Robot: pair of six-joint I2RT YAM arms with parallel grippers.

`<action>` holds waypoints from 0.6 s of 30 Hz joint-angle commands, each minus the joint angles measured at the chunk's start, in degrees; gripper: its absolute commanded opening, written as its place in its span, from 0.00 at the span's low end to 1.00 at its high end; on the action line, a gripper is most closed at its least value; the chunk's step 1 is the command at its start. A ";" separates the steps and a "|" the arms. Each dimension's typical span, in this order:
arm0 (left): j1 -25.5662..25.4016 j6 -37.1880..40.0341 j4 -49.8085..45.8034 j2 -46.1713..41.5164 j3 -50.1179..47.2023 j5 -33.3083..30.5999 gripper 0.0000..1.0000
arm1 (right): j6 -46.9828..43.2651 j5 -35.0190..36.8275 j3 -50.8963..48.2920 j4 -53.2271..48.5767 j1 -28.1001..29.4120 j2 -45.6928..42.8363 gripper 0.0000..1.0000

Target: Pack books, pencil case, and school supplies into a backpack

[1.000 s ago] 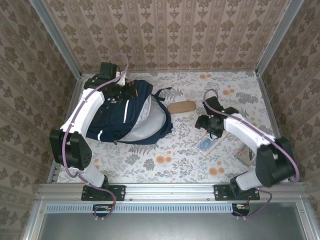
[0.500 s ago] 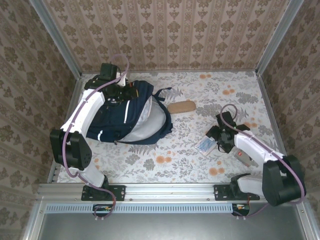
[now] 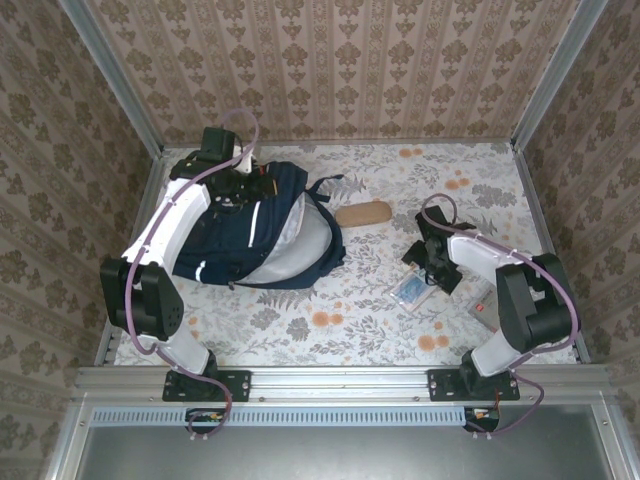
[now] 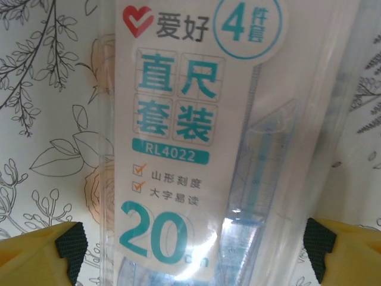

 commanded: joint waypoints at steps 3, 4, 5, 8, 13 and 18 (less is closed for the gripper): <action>0.12 -0.67 2.79 -2.15 0.26 3.26 0.00 | 1.48 3.16 3.03 -5.16 1.04 2.37 0.99; 0.11 -0.75 2.74 -2.10 0.26 3.26 0.00 | 1.59 3.36 3.16 -5.53 1.07 2.77 0.99; 0.11 -0.75 2.83 -2.12 0.20 3.21 0.00 | 1.46 3.09 3.02 -5.16 1.05 3.16 1.00; 0.22 -0.66 2.82 -2.07 0.05 3.25 0.00 | 2.27 2.68 2.17 -4.85 1.10 4.15 1.00; 0.37 -0.75 2.90 -2.01 0.06 3.39 0.00 | 3.78 3.31 2.59 -7.45 1.40 3.76 1.00; 0.46 -0.91 3.12 -1.93 -0.11 3.54 0.00 | 3.19 1.31 3.08 -5.94 1.49 5.05 1.00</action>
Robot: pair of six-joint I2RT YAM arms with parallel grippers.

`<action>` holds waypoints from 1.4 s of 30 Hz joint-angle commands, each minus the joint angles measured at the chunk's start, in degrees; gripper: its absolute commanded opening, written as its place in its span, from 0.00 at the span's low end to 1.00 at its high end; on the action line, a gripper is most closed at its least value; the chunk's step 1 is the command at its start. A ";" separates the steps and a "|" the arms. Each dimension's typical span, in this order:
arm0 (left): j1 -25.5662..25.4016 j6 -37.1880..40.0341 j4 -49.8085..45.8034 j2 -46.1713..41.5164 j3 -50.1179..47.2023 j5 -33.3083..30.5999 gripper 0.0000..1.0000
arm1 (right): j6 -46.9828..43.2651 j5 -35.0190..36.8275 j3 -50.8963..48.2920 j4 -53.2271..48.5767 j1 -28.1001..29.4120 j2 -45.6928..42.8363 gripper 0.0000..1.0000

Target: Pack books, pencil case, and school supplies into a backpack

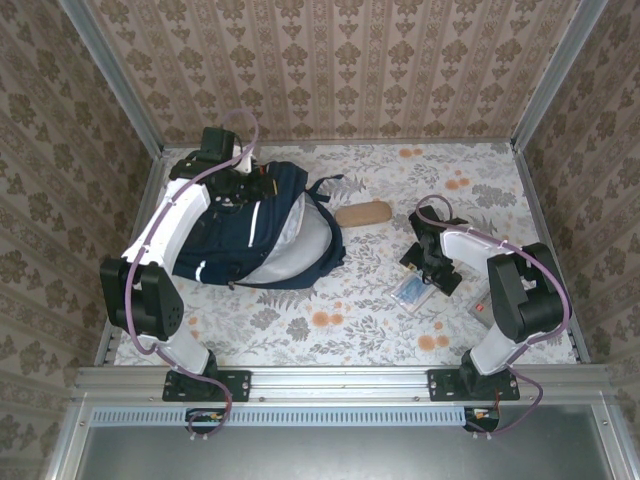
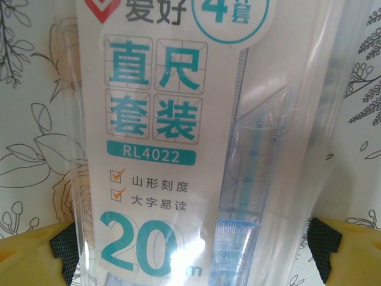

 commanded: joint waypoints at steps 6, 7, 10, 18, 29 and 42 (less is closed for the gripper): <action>0.35 -0.82 2.98 -2.16 -0.21 3.32 0.00 | 1.74 -3.79 -0.02 0.73 0.37 1.63 0.92; 0.35 -0.76 2.96 -2.30 -0.25 3.32 0.00 | 2.05 -4.06 -0.34 1.06 0.45 1.63 0.88; 0.40 -0.83 2.95 -2.36 -0.26 3.32 0.00 | 2.33 -4.18 -1.20 2.17 0.64 0.56 0.81; 0.52 -0.97 3.04 -2.10 -0.12 3.52 0.00 | 0.96 -2.32 -1.75 1.18 1.32 -6.17 0.69; 0.57 -1.12 3.15 -1.98 -0.21 3.68 0.00 | -0.18 -4.24 -3.62 3.73 1.33 -7.55 0.65; 0.52 -1.23 3.39 -2.15 -0.50 3.94 0.00 | 0.47 -8.67 -7.03 12.70 1.34 -4.96 0.88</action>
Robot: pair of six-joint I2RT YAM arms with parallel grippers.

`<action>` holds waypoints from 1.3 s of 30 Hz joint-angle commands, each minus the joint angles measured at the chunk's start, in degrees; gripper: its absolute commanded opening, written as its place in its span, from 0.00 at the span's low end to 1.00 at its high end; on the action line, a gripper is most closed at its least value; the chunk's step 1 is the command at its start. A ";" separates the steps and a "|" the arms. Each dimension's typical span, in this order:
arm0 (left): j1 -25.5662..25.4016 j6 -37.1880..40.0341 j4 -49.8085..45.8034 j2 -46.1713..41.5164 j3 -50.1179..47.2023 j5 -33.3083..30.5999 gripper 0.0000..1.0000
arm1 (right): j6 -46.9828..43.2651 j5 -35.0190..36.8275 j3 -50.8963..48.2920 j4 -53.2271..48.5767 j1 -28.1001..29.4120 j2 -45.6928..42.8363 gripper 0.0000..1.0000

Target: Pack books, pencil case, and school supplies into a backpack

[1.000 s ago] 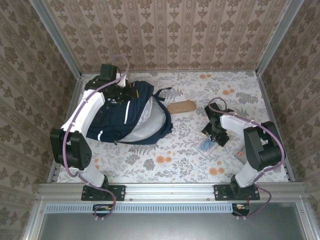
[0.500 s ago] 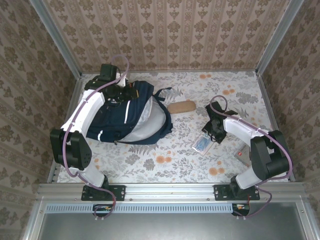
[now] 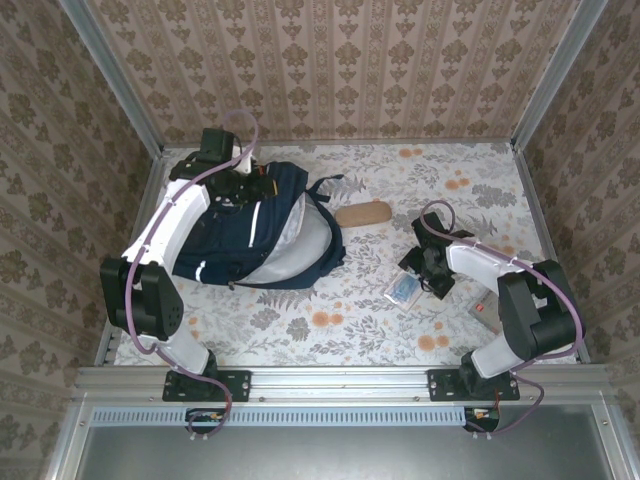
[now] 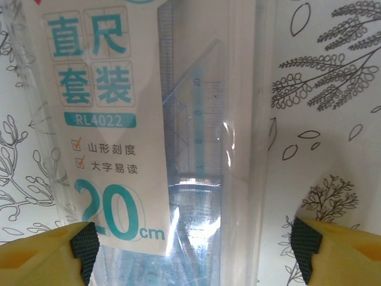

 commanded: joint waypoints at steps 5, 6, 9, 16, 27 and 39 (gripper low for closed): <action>0.24 -1.26 2.52 -2.20 0.13 3.02 0.00 | -6.10 -4.42 4.05 4.64 1.67 5.25 0.86; 0.22 -1.18 2.58 -2.24 0.02 2.97 0.00 | -6.75 -4.40 4.88 4.02 1.83 6.11 0.85; 0.24 -1.19 2.56 -2.35 -0.14 2.98 0.00 | -7.87 -3.93 6.59 3.01 2.63 7.56 0.81; 0.37 -1.08 2.51 -2.43 -0.20 2.62 0.00 | -9.85 -0.37 11.23 0.21 6.22 8.00 0.83; 0.39 -1.01 2.56 -2.18 -0.18 2.78 0.00 | -10.55 0.11 13.94 -1.97 7.09 11.95 0.75; 0.66 -1.07 2.65 -2.16 -0.24 2.80 0.00 | -9.91 0.29 15.12 -3.85 7.36 14.93 0.63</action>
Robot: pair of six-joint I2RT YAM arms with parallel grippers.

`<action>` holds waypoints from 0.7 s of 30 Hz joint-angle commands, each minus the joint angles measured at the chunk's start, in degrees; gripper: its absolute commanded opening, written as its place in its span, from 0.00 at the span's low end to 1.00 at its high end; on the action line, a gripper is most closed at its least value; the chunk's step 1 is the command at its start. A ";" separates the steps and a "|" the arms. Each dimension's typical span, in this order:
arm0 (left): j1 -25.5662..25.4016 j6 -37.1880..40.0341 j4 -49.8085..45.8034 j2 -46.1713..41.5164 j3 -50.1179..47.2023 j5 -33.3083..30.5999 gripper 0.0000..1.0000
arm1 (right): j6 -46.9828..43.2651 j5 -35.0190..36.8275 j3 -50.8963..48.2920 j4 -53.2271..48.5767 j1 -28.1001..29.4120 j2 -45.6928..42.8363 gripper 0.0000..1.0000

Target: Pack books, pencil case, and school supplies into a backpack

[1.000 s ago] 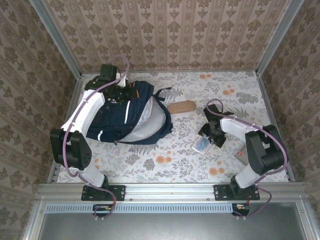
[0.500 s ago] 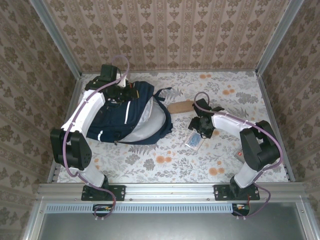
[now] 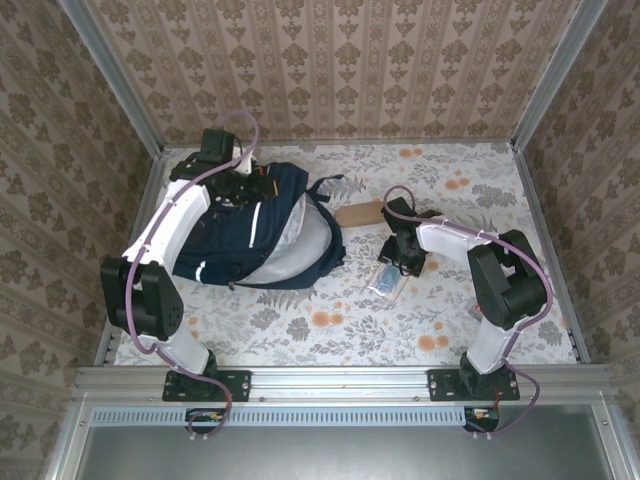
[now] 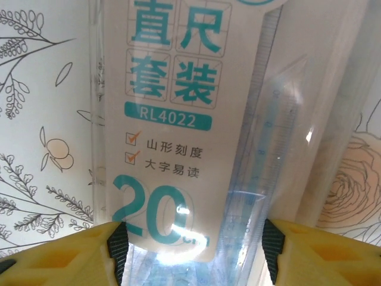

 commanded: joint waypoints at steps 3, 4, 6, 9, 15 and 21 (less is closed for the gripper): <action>0.61 -1.17 2.30 -2.05 0.14 2.63 0.00 | -0.50 -0.53 0.31 -1.05 0.38 0.94 0.56; 0.61 -1.15 2.31 -2.03 0.17 2.67 0.00 | -0.60 -0.30 0.50 -1.39 0.55 0.77 0.56; 0.69 -1.21 2.39 -1.89 0.20 2.84 0.00 | -1.22 -0.29 0.80 -1.43 0.75 0.25 0.55; 0.65 -1.20 2.50 -1.77 0.20 2.99 0.00 | -3.76 -1.14 1.35 -0.91 1.61 -0.17 0.54; 0.70 -1.18 2.39 -1.88 0.23 2.92 0.00 | -6.37 7.15 7.42 -10.10 4.07 -0.62 0.59; 0.66 -1.30 2.48 -1.82 0.28 2.99 0.00 | -4.30 11.26 15.81 -16.98 7.02 3.12 0.56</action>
